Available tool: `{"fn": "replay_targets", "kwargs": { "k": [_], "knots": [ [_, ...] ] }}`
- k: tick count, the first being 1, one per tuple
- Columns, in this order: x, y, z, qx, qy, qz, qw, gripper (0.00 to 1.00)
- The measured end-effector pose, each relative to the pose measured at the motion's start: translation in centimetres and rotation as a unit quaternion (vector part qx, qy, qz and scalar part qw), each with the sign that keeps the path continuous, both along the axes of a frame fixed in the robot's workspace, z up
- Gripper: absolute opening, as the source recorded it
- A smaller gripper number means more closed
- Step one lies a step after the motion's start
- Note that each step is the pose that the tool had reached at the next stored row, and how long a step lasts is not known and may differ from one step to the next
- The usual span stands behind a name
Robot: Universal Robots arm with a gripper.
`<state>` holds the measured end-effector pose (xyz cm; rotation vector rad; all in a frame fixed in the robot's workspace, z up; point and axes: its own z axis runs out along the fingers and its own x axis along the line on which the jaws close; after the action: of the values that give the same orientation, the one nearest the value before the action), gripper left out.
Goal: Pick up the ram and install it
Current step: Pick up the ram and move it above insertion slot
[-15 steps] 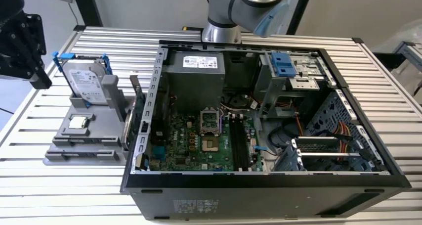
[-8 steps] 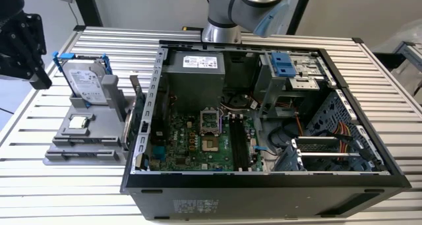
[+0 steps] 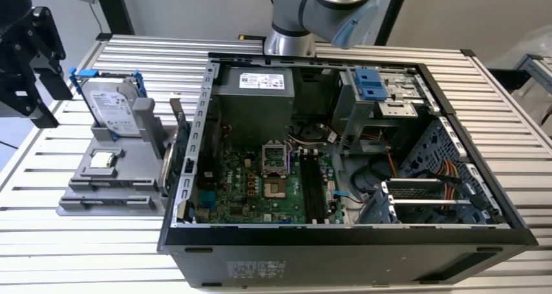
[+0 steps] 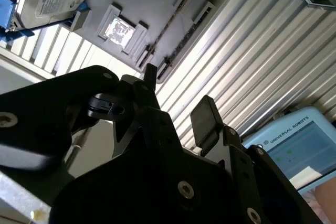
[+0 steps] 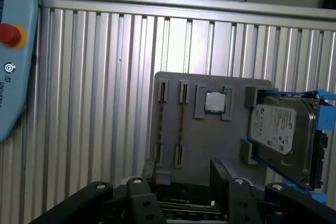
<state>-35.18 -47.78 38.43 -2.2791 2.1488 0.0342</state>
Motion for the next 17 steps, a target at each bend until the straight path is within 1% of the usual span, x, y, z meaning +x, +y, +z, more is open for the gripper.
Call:
{"fn": "replay_targets", "kwargs": {
  "k": [7, 17],
  "knots": [
    [0.00, 0.00, -0.26, 0.0000, 0.0000, -0.001, 1.0000, 1.00],
    [0.00, 0.00, -0.88, -0.0002, 0.0000, -0.003, 1.0000, 1.00]
  ]
}}
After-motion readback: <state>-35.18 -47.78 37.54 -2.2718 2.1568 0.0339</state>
